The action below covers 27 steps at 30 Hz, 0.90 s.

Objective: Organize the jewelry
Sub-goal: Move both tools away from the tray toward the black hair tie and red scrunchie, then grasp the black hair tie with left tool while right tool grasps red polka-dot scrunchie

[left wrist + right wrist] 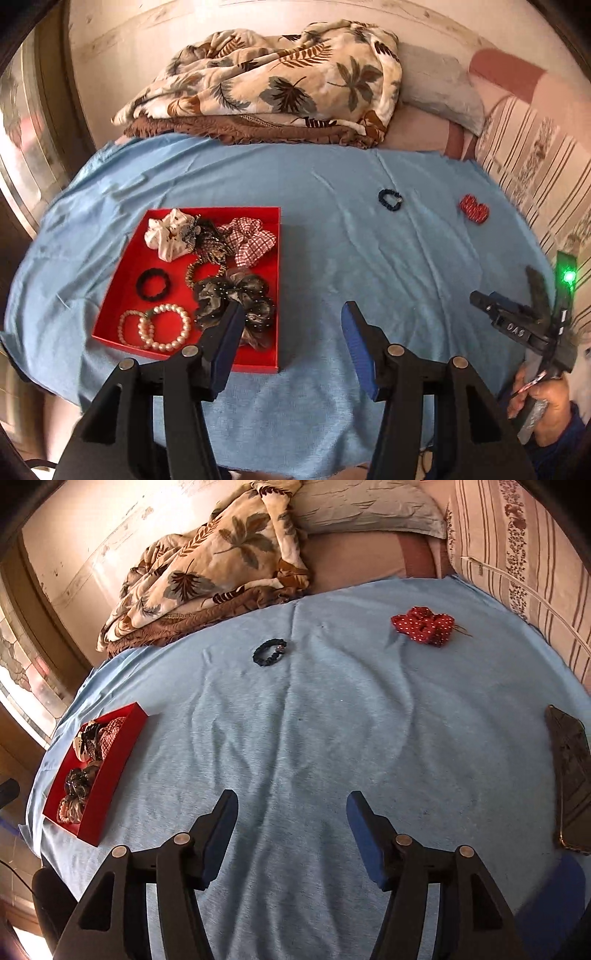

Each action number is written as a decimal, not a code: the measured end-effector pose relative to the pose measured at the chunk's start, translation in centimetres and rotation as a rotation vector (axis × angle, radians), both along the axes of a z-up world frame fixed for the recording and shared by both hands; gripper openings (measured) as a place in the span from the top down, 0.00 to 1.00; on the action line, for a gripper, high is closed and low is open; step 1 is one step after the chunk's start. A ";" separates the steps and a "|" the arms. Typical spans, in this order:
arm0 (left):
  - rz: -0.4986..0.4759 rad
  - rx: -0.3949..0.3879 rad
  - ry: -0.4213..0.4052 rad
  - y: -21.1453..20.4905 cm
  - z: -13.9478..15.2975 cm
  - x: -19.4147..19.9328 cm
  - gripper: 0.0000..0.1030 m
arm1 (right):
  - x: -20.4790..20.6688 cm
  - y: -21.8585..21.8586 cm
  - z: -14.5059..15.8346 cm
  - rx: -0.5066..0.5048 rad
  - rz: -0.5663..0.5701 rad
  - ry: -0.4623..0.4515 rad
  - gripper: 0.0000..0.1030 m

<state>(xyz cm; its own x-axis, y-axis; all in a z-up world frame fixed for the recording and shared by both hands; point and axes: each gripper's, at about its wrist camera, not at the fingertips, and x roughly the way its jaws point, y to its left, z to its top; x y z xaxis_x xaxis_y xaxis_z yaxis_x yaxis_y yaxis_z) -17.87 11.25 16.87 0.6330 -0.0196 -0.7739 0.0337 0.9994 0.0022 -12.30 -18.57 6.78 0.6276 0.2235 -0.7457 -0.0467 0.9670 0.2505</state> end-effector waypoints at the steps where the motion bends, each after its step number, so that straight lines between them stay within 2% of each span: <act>1: -0.001 0.025 0.003 -0.4 0.0 0.0 0.48 | 0.0 -0.1 0.0 0.001 -0.001 0.000 0.36; 6: -0.012 0.107 0.006 -1.9 -0.1 0.3 0.48 | 0.3 -0.7 0.1 0.018 -0.012 -0.002 0.36; 13: -0.041 0.165 0.022 -4.0 -0.4 1.1 0.48 | 1.3 -1.5 0.9 0.012 -0.009 -0.024 0.33; 27: -0.067 0.191 0.062 -6.6 -2.0 4.9 0.48 | 5.2 -4.0 1.3 0.039 -0.055 -0.044 0.29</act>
